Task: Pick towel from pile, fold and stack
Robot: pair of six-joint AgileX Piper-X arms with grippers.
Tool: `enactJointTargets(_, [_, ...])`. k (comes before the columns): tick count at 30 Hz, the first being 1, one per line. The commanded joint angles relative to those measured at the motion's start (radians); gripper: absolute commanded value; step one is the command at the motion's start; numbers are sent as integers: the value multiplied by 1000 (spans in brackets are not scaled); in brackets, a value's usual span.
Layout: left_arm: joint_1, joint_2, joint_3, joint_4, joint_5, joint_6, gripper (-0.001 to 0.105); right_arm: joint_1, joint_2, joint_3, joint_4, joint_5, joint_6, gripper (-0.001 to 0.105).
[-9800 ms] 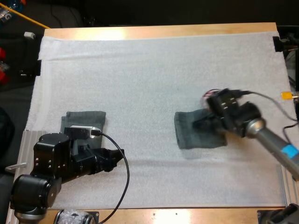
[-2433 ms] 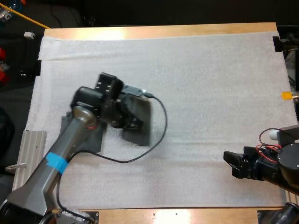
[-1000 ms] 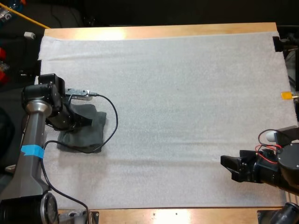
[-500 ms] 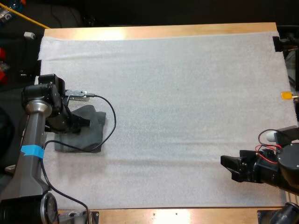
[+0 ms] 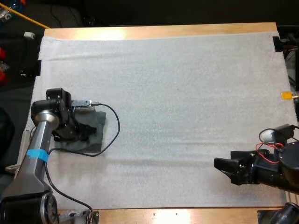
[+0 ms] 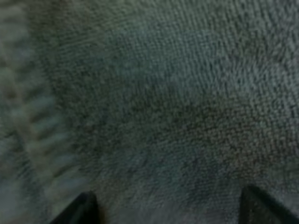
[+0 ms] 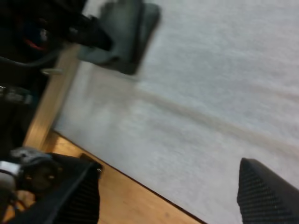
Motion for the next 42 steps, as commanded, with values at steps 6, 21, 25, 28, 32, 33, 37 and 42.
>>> enactJointTargets(6, [0,20,44,-88,63,-30,60,-2,0,-6,-63,-21,-6,62])
enactJointTargets(21, [0,89,-25,-78,182,-30,60,-2,0,-6,-63,-21,-6,62])
enactJointTargets(25, [0,84,-104,-89,182,-30,60,-2,0,-6,-63,-21,-6,62])
enactJointTargets(28, [0,84,-125,-135,180,-30,60,-2,0,-6,-57,-21,-6,62])
enactJointTargets(32, [0,104,-125,-179,170,-54,60,-2,0,-6,-58,-21,-6,62])
enactJointTargets(33, [0,116,-125,-187,170,-58,60,-2,0,-6,-58,-21,-6,62])
enactJointTargets(37, [0,172,-125,-196,170,-63,60,-2,0,-6,-58,-21,-6,62])
enactJointTargets(42, [0,234,-125,-187,195,-63,60,-2,0,-6,-58,-21,-6,62])
